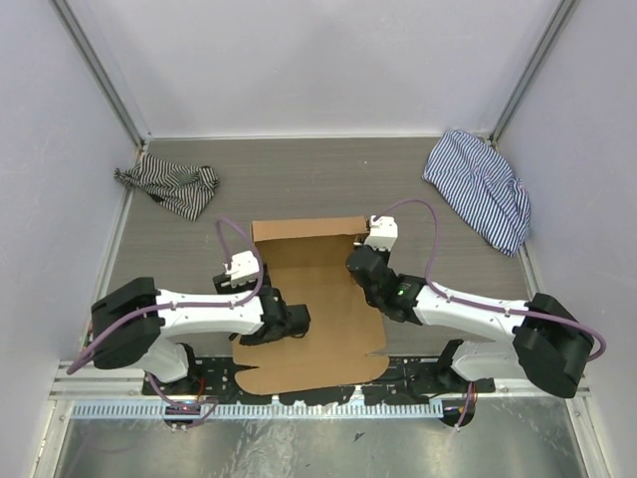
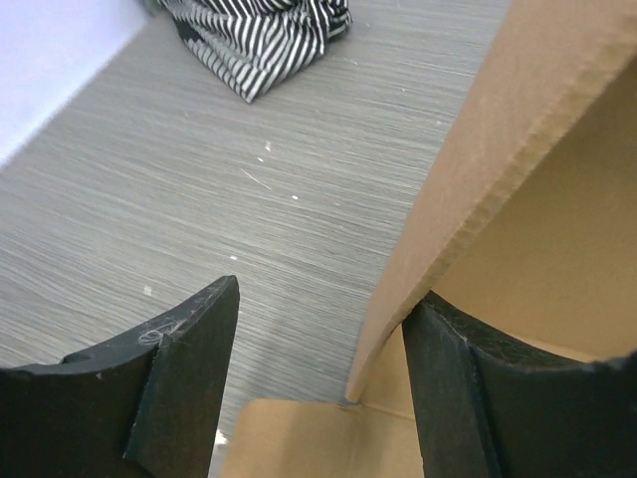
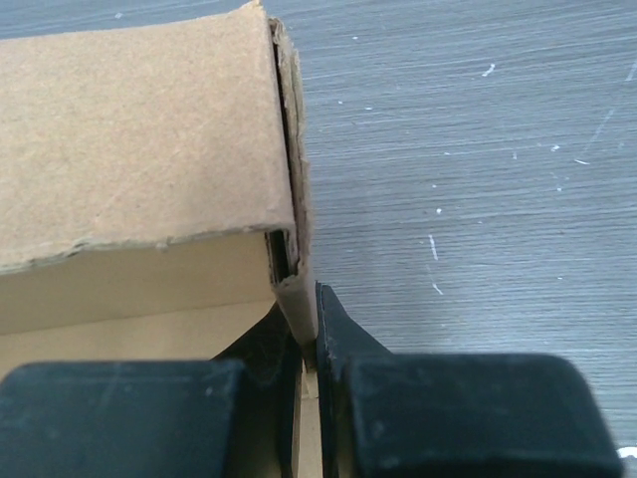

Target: Fold the paper box

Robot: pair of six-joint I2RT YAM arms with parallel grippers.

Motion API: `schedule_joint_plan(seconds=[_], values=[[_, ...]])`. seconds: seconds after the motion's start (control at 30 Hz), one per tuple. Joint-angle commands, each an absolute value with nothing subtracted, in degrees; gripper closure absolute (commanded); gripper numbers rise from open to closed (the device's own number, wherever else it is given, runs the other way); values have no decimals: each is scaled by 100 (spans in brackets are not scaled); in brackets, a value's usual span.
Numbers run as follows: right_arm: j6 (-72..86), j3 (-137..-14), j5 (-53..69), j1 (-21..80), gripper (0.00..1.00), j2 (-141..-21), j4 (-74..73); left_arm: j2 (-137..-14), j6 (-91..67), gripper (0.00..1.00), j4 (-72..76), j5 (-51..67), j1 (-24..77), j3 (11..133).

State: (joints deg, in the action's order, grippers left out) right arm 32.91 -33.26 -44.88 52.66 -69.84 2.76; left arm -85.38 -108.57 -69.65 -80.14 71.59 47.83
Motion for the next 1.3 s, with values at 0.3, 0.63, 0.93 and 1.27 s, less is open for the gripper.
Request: schedule_joint_plan(seconds=[0.3,0.63,0.93,1.27], values=[[3588,-3660,-5114,5185,91,-6937,-265,-9863,-14818,15,-10180,-8842,7921,5554],[3595,-3981,-5138,5186,90,-7509,-441,-8864,-13925,19,-10178,-8938,8533,5818],[3490,-4210,-5114,5177,90,-7996,-440,-7124,-12106,21,-10187,-8971,8456,5788],[3110,-4273,-4537,4600,90,-7980,-508,-4786,-1919,23,-1853,-6184,8301,5153]])
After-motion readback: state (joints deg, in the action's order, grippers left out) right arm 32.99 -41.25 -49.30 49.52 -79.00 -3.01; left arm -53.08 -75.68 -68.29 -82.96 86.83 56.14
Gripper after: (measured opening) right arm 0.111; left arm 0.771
